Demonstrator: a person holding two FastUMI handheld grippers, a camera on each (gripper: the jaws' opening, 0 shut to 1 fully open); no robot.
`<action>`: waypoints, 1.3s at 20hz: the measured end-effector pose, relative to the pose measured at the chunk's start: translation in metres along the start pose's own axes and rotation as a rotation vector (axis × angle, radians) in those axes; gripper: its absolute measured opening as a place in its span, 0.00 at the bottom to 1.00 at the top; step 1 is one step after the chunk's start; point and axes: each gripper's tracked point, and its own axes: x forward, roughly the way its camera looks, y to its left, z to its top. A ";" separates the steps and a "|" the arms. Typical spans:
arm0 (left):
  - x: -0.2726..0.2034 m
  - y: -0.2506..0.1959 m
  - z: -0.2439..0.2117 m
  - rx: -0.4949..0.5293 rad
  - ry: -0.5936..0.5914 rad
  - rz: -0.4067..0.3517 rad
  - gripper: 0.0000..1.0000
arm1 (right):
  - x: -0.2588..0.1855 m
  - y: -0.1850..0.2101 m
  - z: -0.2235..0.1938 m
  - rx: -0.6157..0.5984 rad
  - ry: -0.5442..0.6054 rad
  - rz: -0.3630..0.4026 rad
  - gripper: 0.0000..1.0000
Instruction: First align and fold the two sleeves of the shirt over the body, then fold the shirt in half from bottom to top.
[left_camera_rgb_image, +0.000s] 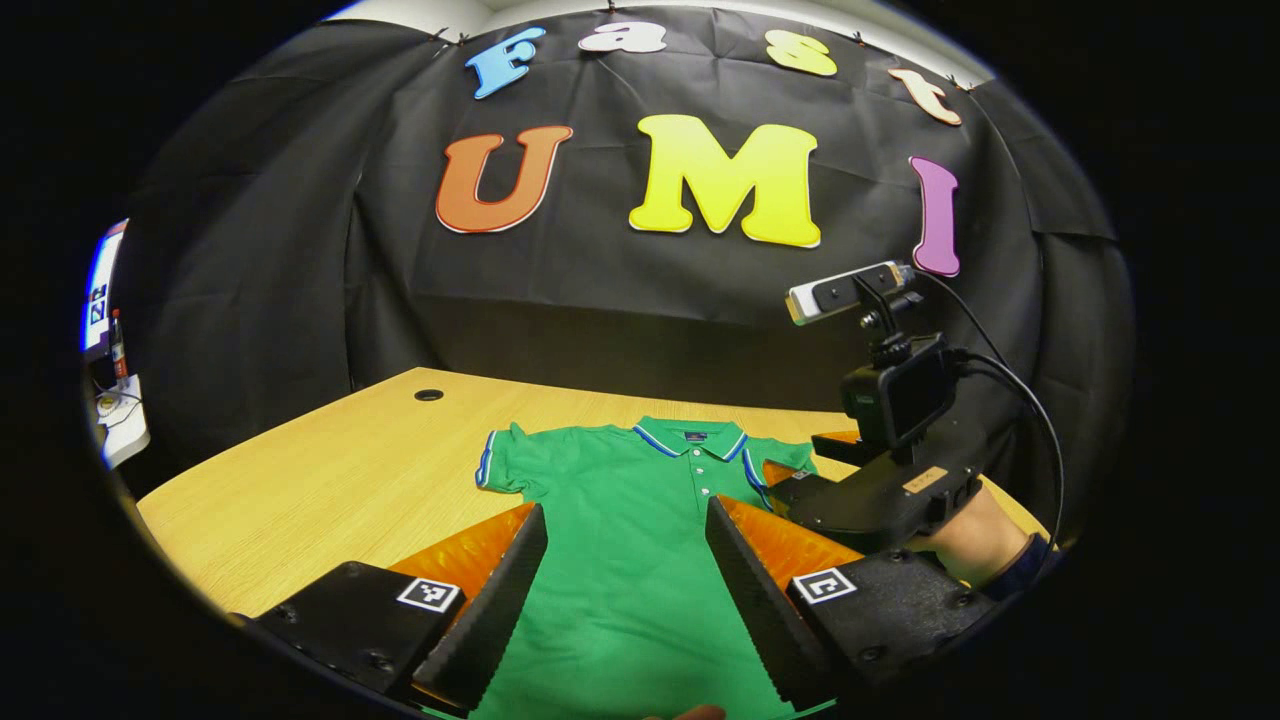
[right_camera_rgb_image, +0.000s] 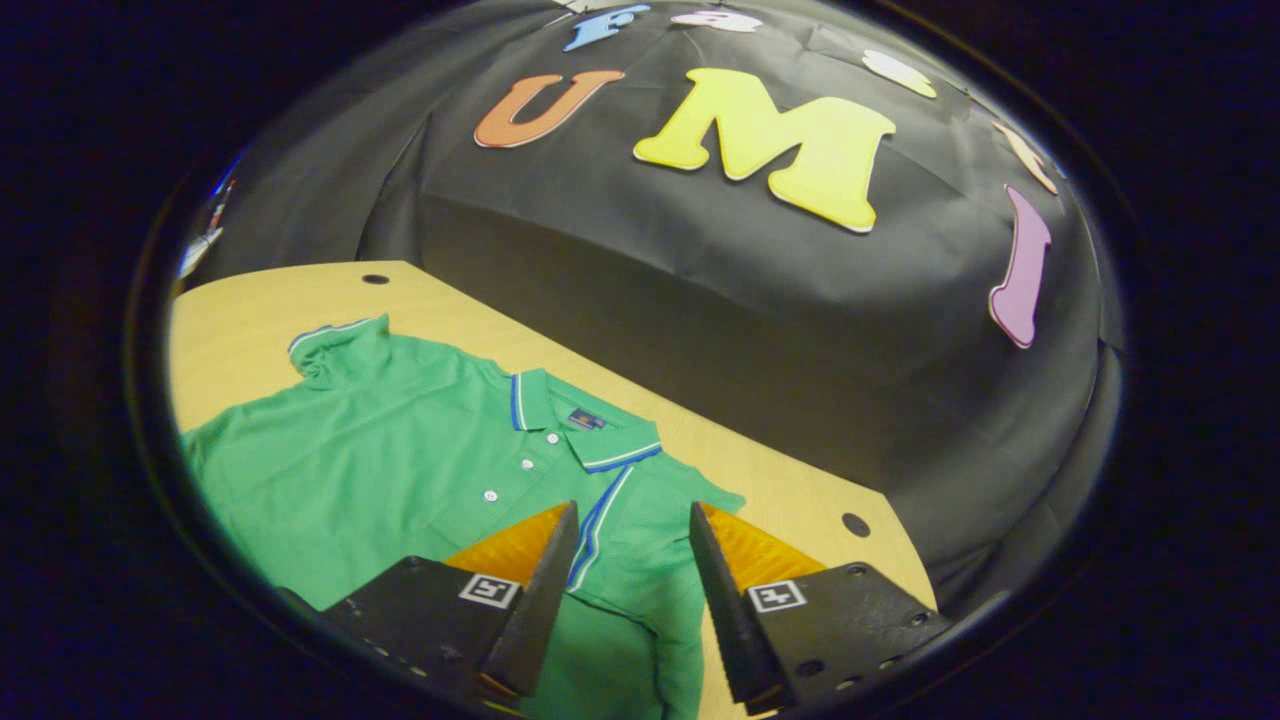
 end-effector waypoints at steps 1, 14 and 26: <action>0.001 0.003 0.001 -0.004 -0.001 0.005 1.00 | -0.003 0.001 0.000 0.018 -0.003 0.003 0.92; 0.047 0.066 0.039 -0.024 -0.018 0.120 1.00 | -0.117 -0.047 0.004 0.268 -0.212 -0.051 0.95; 0.189 0.163 -0.024 -0.264 0.312 0.171 1.00 | -0.163 -0.065 -0.033 0.448 -0.232 0.022 0.95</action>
